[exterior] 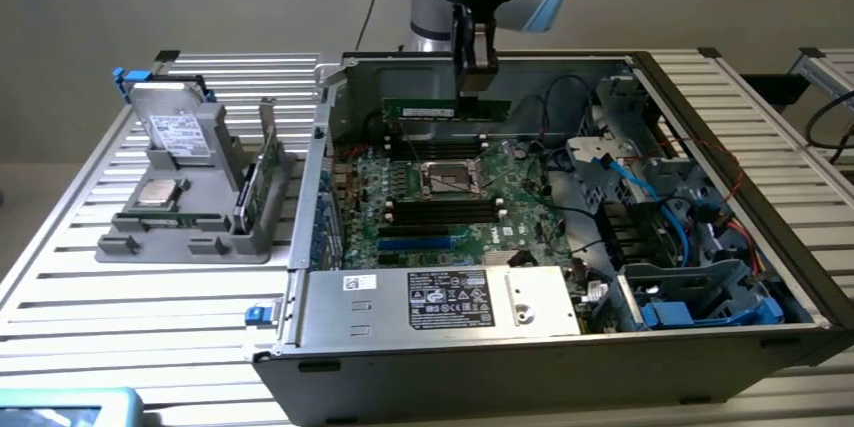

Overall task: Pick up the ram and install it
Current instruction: 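Pick up the ram and move it above insertion slot, then insert the ram into the slot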

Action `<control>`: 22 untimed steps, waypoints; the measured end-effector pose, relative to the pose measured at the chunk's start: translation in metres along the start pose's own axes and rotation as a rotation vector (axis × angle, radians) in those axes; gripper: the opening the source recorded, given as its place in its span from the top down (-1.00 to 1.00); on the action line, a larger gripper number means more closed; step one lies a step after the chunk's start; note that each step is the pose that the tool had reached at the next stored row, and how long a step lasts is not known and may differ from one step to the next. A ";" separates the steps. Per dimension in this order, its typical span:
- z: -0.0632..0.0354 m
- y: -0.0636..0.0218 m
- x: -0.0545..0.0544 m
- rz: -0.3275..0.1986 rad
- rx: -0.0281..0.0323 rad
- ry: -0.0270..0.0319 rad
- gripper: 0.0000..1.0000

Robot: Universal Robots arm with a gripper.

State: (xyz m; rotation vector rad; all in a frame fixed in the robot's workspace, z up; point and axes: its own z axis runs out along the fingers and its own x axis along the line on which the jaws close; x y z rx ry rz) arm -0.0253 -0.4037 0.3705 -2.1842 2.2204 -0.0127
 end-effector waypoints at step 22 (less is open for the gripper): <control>0.0275 -0.0039 -0.001 -0.066 0.0064 0.0134 0.74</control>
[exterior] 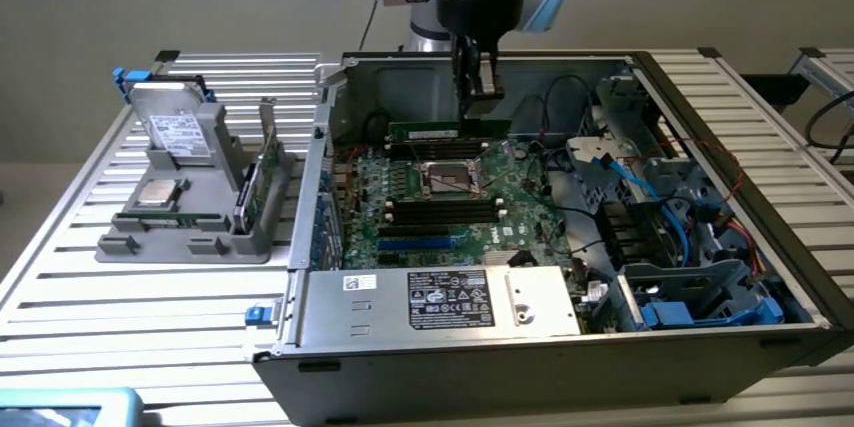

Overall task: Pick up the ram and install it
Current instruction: 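Insert the ram into the slot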

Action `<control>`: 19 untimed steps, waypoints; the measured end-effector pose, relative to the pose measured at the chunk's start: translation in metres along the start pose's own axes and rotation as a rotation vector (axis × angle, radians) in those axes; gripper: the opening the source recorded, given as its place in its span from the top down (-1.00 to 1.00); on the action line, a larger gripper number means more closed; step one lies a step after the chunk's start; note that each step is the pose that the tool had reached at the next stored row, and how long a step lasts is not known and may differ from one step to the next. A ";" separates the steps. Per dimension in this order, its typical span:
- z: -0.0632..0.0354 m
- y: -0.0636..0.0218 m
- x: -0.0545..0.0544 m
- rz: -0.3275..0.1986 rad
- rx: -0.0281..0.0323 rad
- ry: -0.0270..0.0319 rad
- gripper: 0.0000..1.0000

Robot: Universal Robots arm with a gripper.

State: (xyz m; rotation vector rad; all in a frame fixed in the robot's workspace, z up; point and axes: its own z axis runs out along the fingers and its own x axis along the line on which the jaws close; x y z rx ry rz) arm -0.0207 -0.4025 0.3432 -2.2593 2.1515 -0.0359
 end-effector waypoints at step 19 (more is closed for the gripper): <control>0.0180 0.0004 -0.002 0.033 0.0044 0.0195 0.74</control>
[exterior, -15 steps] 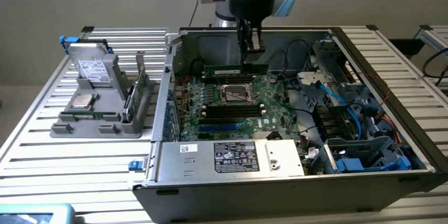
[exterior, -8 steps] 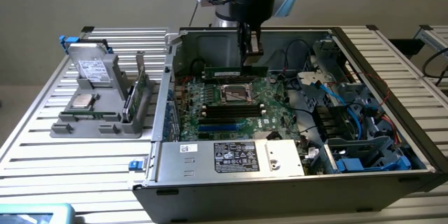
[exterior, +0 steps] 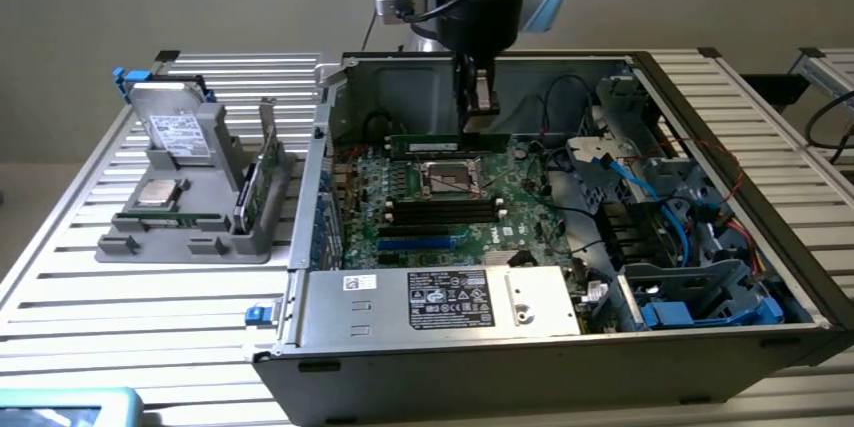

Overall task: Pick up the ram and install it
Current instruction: 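Insert the ram into the slot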

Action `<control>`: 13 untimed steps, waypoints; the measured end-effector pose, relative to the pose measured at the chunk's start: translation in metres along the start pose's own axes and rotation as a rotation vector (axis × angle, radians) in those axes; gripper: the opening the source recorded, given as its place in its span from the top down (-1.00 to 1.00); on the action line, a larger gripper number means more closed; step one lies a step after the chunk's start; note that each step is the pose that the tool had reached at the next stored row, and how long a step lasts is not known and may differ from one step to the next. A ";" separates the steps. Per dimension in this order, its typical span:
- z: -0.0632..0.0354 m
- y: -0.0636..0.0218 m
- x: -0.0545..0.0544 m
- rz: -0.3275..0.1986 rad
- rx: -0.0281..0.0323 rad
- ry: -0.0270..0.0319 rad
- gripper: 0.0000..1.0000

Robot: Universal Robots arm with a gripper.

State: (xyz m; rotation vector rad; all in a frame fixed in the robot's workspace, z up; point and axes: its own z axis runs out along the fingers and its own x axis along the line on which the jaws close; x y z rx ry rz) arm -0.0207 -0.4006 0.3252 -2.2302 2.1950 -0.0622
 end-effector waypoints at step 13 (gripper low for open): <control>0.0132 0.0005 -0.001 0.000 0.0009 -0.0139 0.74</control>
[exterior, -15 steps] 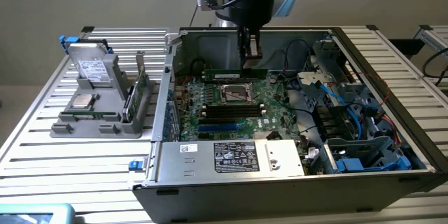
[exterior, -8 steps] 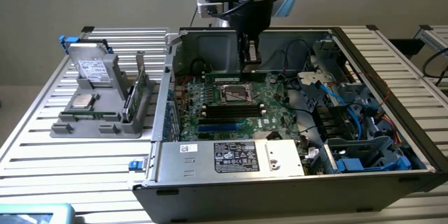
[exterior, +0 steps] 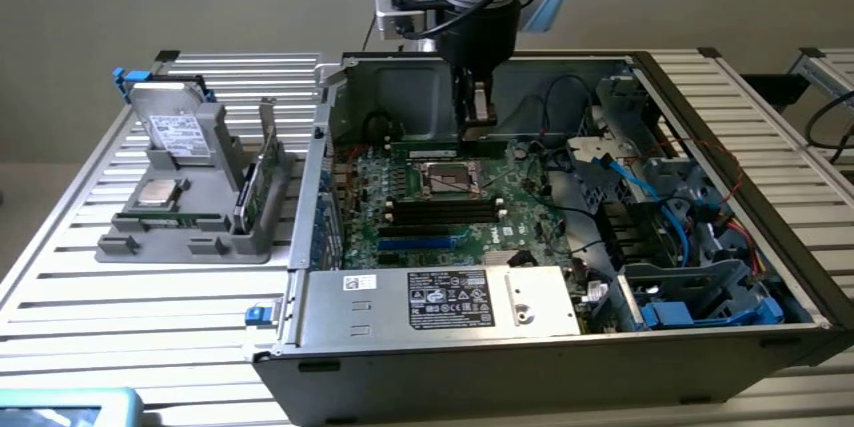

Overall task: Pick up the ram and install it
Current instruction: 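Insert the ram into the slot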

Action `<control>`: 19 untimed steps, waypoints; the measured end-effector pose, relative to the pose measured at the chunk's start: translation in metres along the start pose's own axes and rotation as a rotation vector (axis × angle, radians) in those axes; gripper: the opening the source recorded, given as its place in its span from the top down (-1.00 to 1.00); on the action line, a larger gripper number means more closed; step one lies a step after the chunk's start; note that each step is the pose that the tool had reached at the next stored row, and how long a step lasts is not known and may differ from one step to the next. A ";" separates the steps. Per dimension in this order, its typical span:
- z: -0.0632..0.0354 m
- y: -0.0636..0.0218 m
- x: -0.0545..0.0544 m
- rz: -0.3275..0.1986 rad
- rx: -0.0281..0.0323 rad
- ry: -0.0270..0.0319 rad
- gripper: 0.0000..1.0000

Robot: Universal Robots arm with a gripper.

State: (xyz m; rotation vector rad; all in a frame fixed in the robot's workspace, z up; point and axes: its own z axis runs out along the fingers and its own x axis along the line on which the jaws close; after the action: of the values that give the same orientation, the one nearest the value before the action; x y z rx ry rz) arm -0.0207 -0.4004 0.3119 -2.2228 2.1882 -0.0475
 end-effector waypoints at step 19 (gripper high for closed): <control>0.0258 0.0008 -0.001 0.001 0.0045 0.0268 0.74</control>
State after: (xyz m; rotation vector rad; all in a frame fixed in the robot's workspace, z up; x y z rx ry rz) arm -0.0206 -0.3999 0.2862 -2.2318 2.2002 -0.0827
